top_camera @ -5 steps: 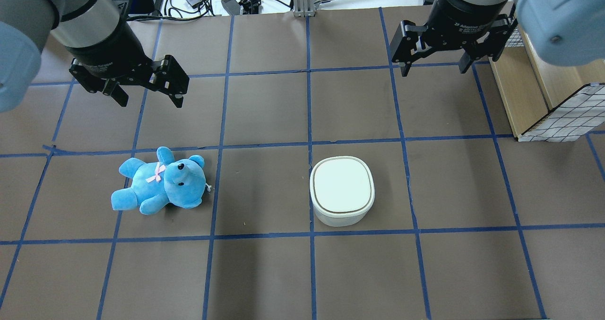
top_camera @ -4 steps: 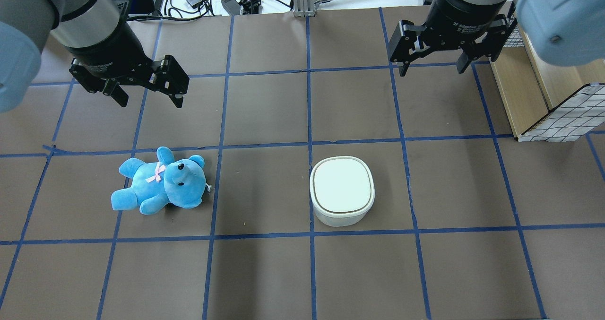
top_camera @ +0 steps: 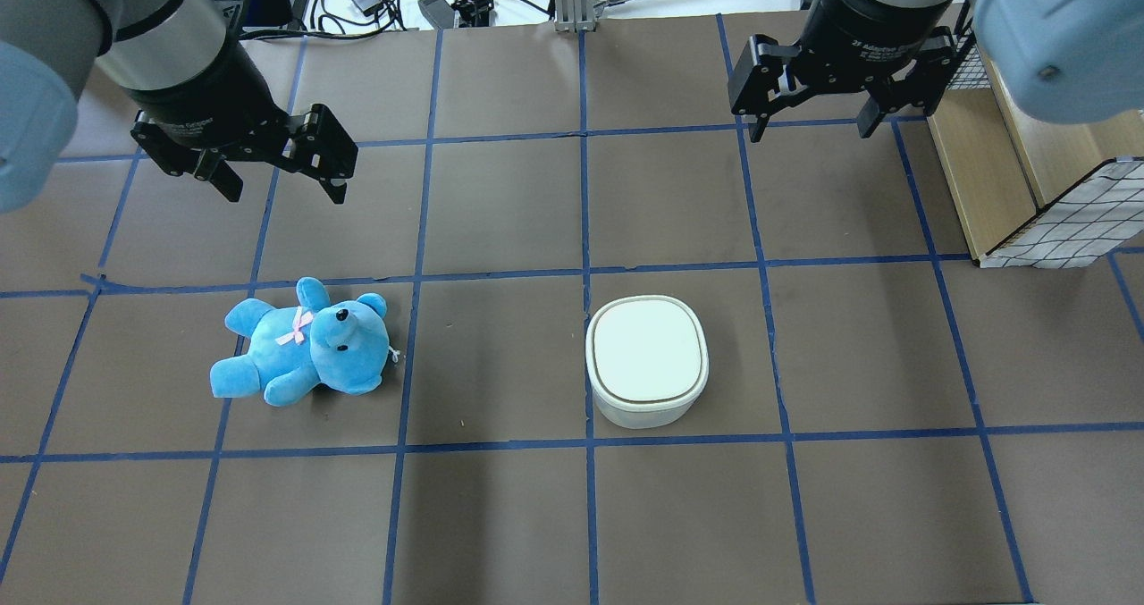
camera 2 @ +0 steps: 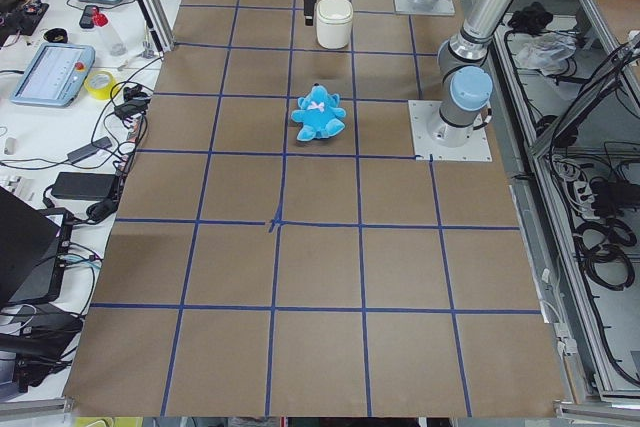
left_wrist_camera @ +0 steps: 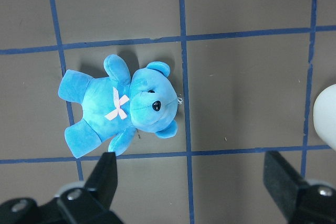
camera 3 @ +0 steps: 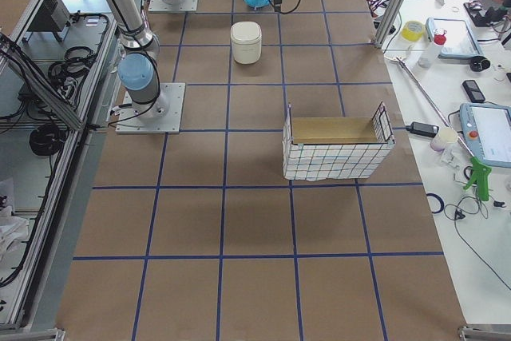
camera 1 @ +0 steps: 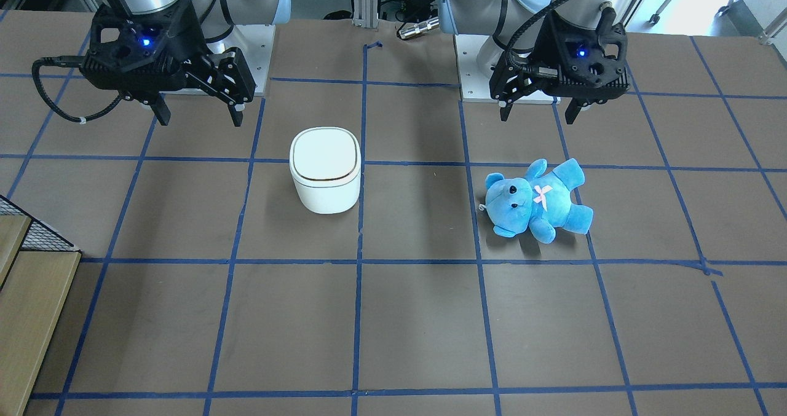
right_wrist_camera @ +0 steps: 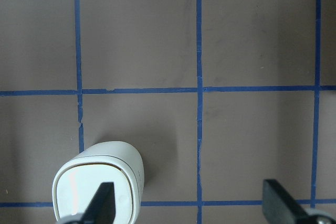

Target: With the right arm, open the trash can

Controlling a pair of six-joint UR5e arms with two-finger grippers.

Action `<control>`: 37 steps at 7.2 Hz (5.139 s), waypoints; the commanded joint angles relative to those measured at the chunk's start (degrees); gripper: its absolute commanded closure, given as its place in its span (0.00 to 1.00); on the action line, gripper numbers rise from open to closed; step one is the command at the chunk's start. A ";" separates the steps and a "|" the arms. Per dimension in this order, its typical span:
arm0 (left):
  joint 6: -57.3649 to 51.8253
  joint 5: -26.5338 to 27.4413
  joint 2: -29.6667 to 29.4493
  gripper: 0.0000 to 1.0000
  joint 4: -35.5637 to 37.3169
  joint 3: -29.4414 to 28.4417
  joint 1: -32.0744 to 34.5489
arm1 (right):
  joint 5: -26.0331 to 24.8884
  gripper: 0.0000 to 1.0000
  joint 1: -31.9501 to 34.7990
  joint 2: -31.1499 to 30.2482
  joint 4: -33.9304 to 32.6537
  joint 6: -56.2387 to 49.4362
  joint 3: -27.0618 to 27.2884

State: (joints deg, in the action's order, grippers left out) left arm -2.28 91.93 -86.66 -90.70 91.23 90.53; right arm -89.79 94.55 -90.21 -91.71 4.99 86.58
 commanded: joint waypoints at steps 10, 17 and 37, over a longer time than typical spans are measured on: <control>0.08 0.00 0.00 0.00 0.00 0.00 0.00 | 0.41 1.00 10.47 1.34 4.09 15.84 4.97; -0.01 0.00 0.00 0.00 0.00 0.00 0.00 | -0.38 1.00 14.35 6.88 -14.46 19.09 21.26; -0.01 0.00 0.00 0.00 0.00 0.00 0.00 | -0.64 0.00 1.08 0.82 2.67 2.74 -2.82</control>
State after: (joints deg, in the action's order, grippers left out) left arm -2.28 91.93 -86.66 -90.70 91.23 90.53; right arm -90.38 95.69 -89.33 -89.11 7.63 83.80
